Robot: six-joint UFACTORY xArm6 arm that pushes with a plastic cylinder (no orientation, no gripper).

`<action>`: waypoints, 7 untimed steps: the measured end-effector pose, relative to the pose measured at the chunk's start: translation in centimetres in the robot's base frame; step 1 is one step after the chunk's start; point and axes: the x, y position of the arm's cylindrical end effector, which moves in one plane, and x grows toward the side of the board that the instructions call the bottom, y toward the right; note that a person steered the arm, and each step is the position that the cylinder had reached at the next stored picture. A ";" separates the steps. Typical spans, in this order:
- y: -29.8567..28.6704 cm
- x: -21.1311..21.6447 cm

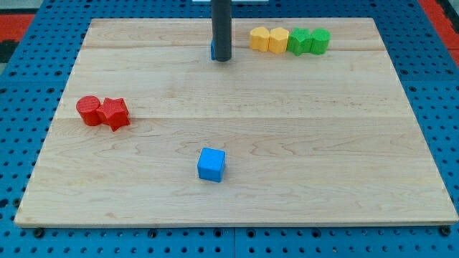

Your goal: Push the blue triangle into the yellow heart

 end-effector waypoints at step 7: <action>-5.3 -1.8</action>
